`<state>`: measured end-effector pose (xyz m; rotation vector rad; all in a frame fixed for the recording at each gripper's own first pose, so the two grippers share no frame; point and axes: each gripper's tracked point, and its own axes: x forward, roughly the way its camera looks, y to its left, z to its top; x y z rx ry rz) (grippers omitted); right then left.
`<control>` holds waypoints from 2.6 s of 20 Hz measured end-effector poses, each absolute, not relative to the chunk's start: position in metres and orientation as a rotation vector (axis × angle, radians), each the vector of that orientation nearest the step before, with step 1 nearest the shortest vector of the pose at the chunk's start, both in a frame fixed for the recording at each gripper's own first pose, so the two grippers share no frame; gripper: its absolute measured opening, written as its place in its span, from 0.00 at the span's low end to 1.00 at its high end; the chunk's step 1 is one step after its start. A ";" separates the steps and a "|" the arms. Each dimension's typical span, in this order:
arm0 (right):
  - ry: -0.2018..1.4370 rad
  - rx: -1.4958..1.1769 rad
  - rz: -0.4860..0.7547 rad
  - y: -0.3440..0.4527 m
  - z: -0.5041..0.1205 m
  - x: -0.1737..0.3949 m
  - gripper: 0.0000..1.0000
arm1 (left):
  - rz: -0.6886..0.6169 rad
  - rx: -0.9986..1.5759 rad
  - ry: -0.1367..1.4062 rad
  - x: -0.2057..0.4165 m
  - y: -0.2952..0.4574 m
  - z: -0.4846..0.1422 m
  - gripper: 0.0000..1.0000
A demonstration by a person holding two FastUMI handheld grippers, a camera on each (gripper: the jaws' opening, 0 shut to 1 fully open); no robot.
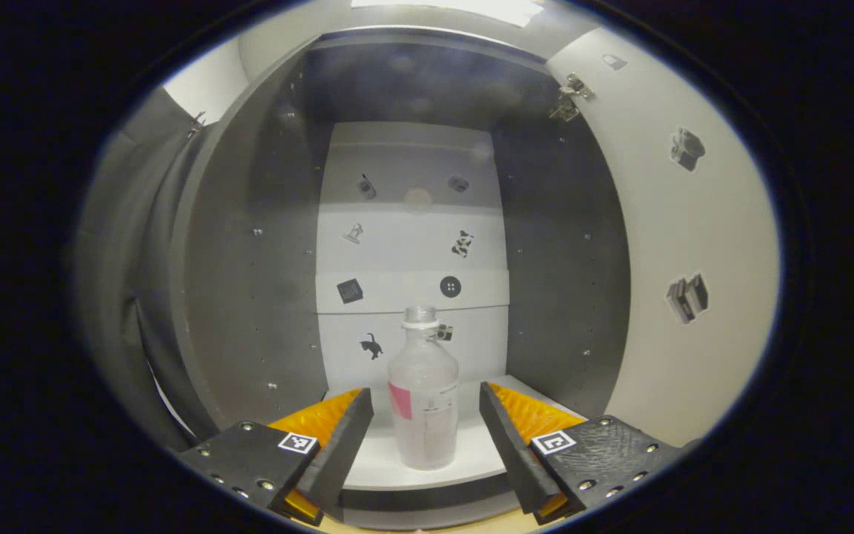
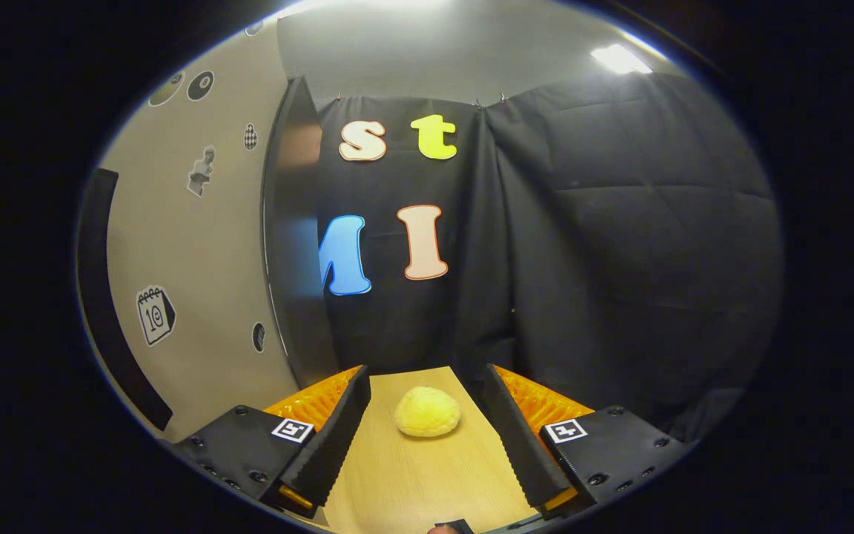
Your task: Open the cabinet door with the right hand, grasp the bottle in the cabinet with the left hand and place it on the coaster, then close the cabinet door with the right hand.
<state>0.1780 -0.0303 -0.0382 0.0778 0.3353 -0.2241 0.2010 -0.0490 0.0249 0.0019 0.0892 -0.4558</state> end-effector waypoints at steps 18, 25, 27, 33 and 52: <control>0.370 0.069 -0.206 -0.027 -0.051 0.190 0.98 | -0.414 -0.058 0.086 0.204 -0.028 0.016 0.72; 0.355 0.067 -0.113 -0.021 -0.045 0.191 0.98 | -0.309 -0.079 0.045 0.153 0.029 0.030 0.73; 0.349 0.077 -0.081 -0.015 -0.043 0.193 0.97 | -0.275 -0.069 0.040 0.134 0.047 0.027 0.72; 0.344 0.079 -0.001 -0.004 -0.043 0.196 0.96 | -0.171 -0.061 0.054 0.078 0.098 0.008 0.71; 0.402 0.095 0.065 -0.010 -0.082 0.175 0.97 | 0.078 -0.139 0.128 -0.048 0.187 -0.121 0.72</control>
